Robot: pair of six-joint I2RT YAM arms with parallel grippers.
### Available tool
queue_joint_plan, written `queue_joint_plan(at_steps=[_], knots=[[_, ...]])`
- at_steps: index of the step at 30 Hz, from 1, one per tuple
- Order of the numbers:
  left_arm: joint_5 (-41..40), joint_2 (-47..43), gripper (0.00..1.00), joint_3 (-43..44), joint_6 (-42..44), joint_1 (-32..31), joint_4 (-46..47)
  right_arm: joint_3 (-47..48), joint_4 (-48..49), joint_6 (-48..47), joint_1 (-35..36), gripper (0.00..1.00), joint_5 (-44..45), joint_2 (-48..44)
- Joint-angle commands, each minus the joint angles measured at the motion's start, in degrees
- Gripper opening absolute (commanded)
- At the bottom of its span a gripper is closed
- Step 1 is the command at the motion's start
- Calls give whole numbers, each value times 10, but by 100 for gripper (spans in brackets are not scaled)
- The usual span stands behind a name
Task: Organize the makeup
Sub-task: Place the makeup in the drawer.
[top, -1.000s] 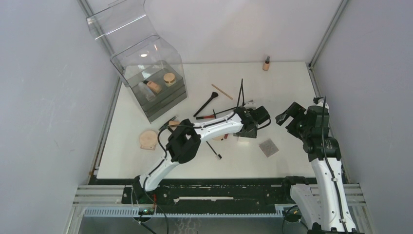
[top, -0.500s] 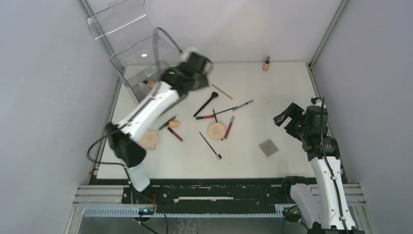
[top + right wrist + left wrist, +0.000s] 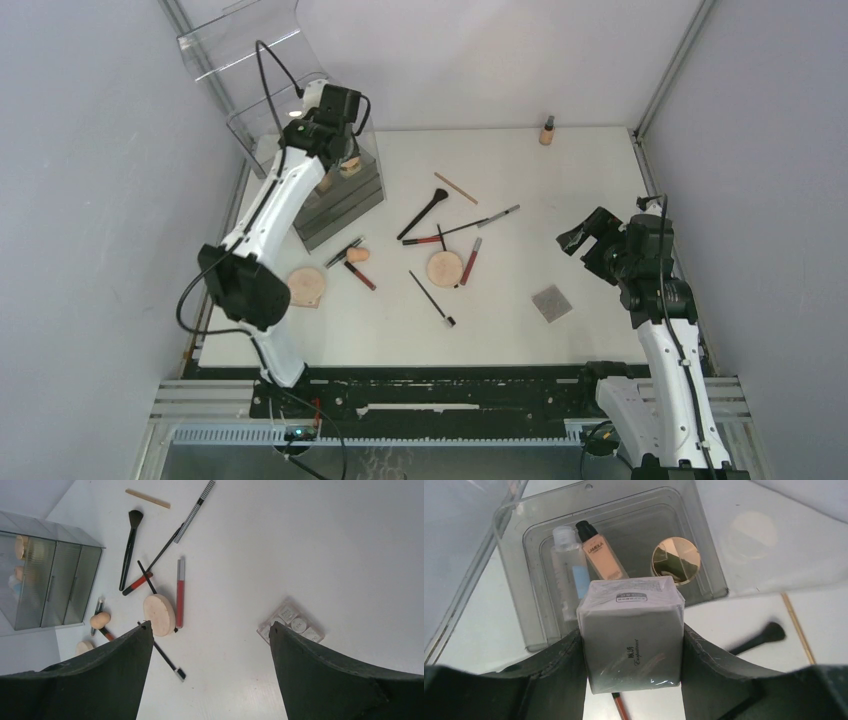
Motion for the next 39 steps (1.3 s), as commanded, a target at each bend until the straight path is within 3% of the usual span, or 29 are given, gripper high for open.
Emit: queue_joint_plan(at_steps=[1, 11, 19, 27, 29, 32, 39], knots=[[-14, 59, 27, 76, 12, 24, 9, 1, 21, 5, -1, 92, -9, -9], [11, 152, 27, 157, 46, 74, 39, -5, 8, -1, -1, 92, -7, -13], [36, 195, 28, 171, 79, 89, 94, -6, 11, 2, 7, 91, -9, -6], [0, 203, 30, 152, 78, 89, 119, -6, 18, 9, 43, 90, 28, -5], [-10, 204, 38, 140, 80, 91, 133, -6, 20, 12, 50, 90, 29, -2], [-3, 207, 64, 136, 82, 97, 145, -6, 21, 13, 61, 90, 34, 1], [40, 203, 80, 132, 86, 105, 147, -6, 19, 15, 69, 90, 37, 2]])
